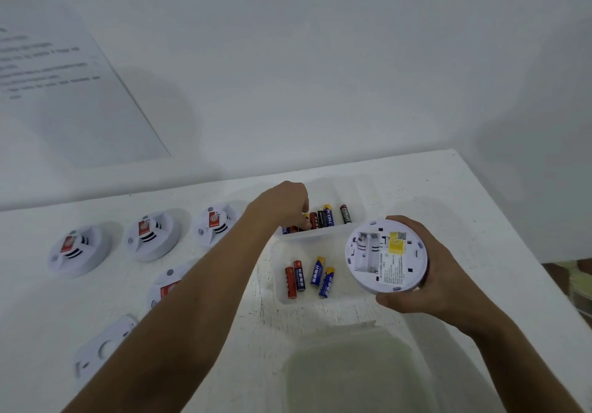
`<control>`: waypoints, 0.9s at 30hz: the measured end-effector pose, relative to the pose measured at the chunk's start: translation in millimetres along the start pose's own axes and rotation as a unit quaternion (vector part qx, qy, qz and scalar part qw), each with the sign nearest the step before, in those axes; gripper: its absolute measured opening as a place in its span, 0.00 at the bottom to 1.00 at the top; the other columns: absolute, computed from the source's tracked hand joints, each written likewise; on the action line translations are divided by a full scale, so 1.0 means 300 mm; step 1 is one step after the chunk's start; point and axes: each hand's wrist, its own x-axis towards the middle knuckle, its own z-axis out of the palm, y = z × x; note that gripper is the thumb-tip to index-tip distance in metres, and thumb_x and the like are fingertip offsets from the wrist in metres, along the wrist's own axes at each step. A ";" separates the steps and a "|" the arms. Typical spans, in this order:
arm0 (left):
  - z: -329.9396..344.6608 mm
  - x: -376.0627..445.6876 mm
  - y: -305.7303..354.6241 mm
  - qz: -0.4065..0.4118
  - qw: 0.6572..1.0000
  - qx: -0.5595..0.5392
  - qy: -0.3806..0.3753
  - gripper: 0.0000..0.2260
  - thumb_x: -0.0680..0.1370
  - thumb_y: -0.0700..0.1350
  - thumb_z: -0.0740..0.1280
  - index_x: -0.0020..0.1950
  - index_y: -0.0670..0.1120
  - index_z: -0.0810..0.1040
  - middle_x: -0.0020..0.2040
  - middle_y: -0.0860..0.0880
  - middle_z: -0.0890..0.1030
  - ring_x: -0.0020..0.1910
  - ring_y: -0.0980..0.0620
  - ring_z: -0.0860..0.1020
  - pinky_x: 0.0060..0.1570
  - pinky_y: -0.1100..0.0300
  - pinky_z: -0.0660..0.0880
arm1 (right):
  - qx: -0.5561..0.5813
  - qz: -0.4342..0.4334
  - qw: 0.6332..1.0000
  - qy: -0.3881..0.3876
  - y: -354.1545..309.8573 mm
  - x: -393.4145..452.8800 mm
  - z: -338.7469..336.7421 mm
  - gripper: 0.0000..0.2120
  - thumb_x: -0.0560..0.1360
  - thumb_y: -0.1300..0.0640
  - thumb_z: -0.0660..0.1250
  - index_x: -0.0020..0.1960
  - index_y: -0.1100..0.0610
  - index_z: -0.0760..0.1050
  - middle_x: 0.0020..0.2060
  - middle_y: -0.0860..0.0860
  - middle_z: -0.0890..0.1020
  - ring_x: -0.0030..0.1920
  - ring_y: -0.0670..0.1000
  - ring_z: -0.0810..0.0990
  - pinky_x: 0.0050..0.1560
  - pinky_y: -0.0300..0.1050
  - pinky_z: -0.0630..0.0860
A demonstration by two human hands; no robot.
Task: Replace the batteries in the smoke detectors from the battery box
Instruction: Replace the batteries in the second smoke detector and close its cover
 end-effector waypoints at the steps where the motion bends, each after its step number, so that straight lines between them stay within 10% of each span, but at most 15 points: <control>1: 0.003 0.006 -0.001 0.003 1.000 0.001 -0.003 0.19 0.74 0.52 0.72 0.61 0.42 0.80 0.58 0.44 0.81 0.56 0.46 0.79 0.54 0.53 0.75 | 0.000 -0.001 1.000 0.000 -0.001 0.003 0.002 0.43 0.55 0.48 0.79 0.67 0.48 0.67 0.58 0.34 0.77 0.61 0.40 0.77 0.53 0.27 0.74; 12: -0.005 -0.054 0.004 -0.016 0.981 -0.160 0.108 0.09 0.72 0.45 0.73 0.51 0.45 0.80 0.46 0.50 0.81 0.43 0.52 0.78 0.36 0.66 0.71 | 0.001 0.000 1.000 -0.004 0.003 0.019 0.004 0.44 0.54 0.48 0.80 0.67 0.46 0.67 0.59 0.35 0.77 0.62 0.41 0.76 0.54 0.28 0.75; 18: -0.051 -0.248 0.120 0.062 0.884 -0.361 0.290 0.06 0.73 0.44 0.73 0.49 0.51 0.80 0.42 0.56 0.83 0.36 0.58 0.79 0.38 0.67 0.77 | -0.007 -0.016 1.000 -0.010 -0.015 0.037 0.012 0.43 0.55 0.54 0.81 0.66 0.46 0.66 0.57 0.29 0.76 0.61 0.36 0.75 0.54 0.25 0.73; 27: 0.007 -0.342 0.192 0.093 0.868 -0.443 0.203 0.07 0.72 0.47 0.75 0.48 0.52 0.81 0.41 0.54 0.85 0.40 0.56 0.82 0.45 0.57 0.80 | 0.002 -0.053 0.999 -0.006 -0.045 0.040 0.032 0.40 0.56 0.49 0.79 0.65 0.46 0.66 0.56 0.27 0.76 0.58 0.36 0.77 0.54 0.25 0.73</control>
